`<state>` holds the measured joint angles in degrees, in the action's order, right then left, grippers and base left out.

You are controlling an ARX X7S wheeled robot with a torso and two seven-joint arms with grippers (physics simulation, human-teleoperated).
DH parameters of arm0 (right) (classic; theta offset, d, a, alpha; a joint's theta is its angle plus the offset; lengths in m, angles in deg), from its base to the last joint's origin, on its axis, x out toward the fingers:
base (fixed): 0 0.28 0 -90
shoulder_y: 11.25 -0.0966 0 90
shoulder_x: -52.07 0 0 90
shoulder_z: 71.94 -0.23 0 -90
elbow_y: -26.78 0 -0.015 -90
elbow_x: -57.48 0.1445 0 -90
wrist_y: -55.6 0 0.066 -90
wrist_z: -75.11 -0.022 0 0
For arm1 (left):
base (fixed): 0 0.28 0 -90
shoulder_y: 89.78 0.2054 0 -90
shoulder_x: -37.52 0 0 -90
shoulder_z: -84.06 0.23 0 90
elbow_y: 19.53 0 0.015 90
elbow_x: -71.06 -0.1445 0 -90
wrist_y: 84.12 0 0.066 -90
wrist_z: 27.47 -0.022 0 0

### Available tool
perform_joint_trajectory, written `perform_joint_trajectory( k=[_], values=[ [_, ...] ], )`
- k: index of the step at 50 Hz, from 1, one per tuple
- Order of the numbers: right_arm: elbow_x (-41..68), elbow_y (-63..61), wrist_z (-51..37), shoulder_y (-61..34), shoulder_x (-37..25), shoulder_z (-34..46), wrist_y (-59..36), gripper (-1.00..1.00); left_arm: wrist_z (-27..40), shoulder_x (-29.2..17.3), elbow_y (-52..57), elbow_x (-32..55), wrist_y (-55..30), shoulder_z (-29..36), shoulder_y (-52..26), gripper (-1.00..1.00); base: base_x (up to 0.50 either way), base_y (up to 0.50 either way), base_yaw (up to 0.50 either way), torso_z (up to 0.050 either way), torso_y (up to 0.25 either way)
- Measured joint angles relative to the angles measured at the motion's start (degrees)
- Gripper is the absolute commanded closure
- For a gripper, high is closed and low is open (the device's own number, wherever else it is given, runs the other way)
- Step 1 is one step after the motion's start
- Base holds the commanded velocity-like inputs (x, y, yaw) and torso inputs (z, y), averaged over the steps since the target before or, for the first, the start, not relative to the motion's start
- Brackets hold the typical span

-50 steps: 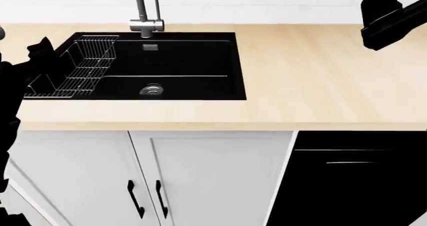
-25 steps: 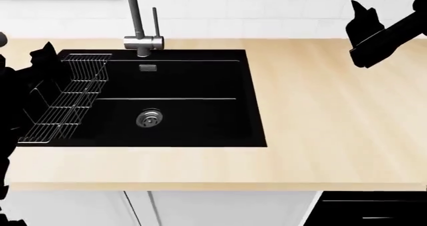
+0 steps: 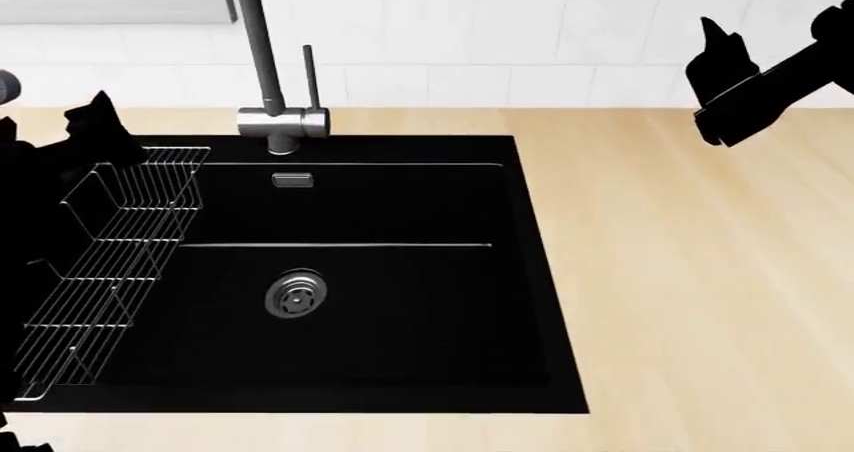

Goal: Pick and place the shaker into the drawer. Then close the cabinet.

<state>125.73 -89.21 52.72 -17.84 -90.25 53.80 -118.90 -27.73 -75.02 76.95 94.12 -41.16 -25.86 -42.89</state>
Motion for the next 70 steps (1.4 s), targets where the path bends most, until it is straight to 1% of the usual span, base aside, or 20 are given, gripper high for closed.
perform_joint_trajectory(
  k=[9,14,17,21,29,32,36,37,40,43,46,50,53,54,56,57,59,62,67,70],
  values=[
    [4.41,1.72,-4.88,1.68,0.67,-1.47,-1.29,-1.0,1.48,-1.0,1.73,-0.75,-1.61,0.98,-1.26,-1.0,0.0,0.0,0.0,0.0,0.0],
    [7.65,3.06,-8.12,2.91,0.91,-2.11,-1.83,-1.0,3.4,-2.79,6.27,-0.94,-5.74,2.33,-5.85,-1.0,0.0,0.0,0.0,0.0,0.0],
    [9.48,3.8,-9.91,3.66,0.97,-2.36,-1.87,-1.0,3.83,-3.91,9.9,0.52,-10.2,3.4,-11.32,-1.0,0.0,0.0,0.0,0.0,0.0],
    [11.68,4.56,-12.06,4.61,0.88,-2.7,-1.64,-1.0,3.99,-4.33,14.31,3.92,-17.52,5.15,-22.21,-1.0,0.0,0.0,0.0,0.0,0.0],
    [14.61,5.29,-14.88,6.5,0.16,-3.31,-0.33,-1.0,4.71,-1.21,19.39,11.73,-30.36,6.88,-44.83,-1.0,0.0,0.0,0.0,0.0,0.0],
    [15.41,5.45,-15.52,7.02,-0.27,-3.5,0.26,-1.0,6.86,-0.82,19.25,12.99,-35.93,7.62,-50.01,-1.0,0.0,0.0,0.0,0.0,0.003],
    [16.44,5.67,-16.32,7.74,-0.83,-3.72,1.05,-1.0,8.27,-0.8,17.49,15.21,-42.96,10.56,-55.63,-1.0,0.0,0.0,0.0,0.004,0.0],
    [16.7,5.72,-16.51,7.89,-0.98,-3.75,1.25,-1.0,8.49,-0.95,16.66,16.35,-42.96,11.71,-56.36,-1.0,0.0,0.0,0.0,0.01,0.0],
    [17.32,5.8,-17.03,8.42,-1.38,-3.86,1.9,-1.0,7.37,-0.54,14.49,15.28,-42.96,15.3,-58.79,-1.0,0.0,0.0,0.0,0.011,0.0],
    [17.75,5.71,-17.46,9.19,-1.72,-4.05,2.63,-1.0,5.65,1.13,11.62,12.94,-38.8,17.71,-62.45,-1.0,0.0,0.0,0.0,0.003,0.004],
    [18.09,5.58,-17.81,10.06,-2.12,-4.23,3.47,-1.0,5.09,2.92,10.08,10.77,-42.96,20.03,-65.75,-1.0,0.0,0.0,0.0,0.008,0.0],
    [18.67,5.19,-18.29,11.39,-2.95,-4.54,4.75,-1.0,3.97,4.38,7.75,8.39,-42.96,24.64,-68.16,-1.0,0.0,0.0,0.0,0.014,0.003],
    [19.1,4.74,-18.7,12.71,-3.61,-4.94,5.77,-1.0,0.92,6.06,-0.67,6.7,-42.22,27.04,-72.4,-1.0,0.0,0.0,0.0,0.012,0.0],
    [19.26,4.56,-18.87,13.15,-3.81,-5.09,6.09,-1.0,-0.63,7.08,-5.77,5.38,-38.11,28.07,-74.18,-1.0,0.0,0.0,0.0,0.0,0.0],
    [19.61,4.25,-19.22,13.96,-4.17,-5.36,6.67,-1.0,-3.12,8.55,-15.55,4.68,-33.31,30.27,-77.44,-1.0,0.0,0.0,0.0,0.005,0.0],
    [19.82,4.09,-19.43,14.31,-4.32,-5.48,6.91,-1.0,-4.31,9.35,-20.61,4.47,-29.43,31.79,-78.84,-1.0,0.0,0.0,0.0,0.0,0.0],
    [20.38,3.81,-19.91,14.83,-4.59,-5.69,7.28,-1.0,-6.13,10.91,-30.16,4.76,-22.75,35.45,-81.13,-1.0,0.0,0.0,0.0,0.005,0.0],
    [21.46,3.36,-20.84,15.38,-4.98,-5.97,7.64,-1.0,-8.4,13.87,-42.19,7.81,-13.73,41.17,-83.96,-1.0,0.0,0.0,0.0,0.0,0.0],
    [23.87,2.72,-22.8,15.97,-5.73,-6.36,8.03,-1.0,-8.66,16.73,-57.09,11.36,-3.22,51.55,-88.03,-1.0,0.0,0.0,0.0,0.0,0.0],
    [25.45,2.47,-24.04,16.29,-6.29,-6.58,8.21,-1.0,-9.75,17.26,-61.58,12.17,-1.3,56.09,-90.37,-1.0,0.0,0.0,0.0,0.008,0.0]
  ],
)
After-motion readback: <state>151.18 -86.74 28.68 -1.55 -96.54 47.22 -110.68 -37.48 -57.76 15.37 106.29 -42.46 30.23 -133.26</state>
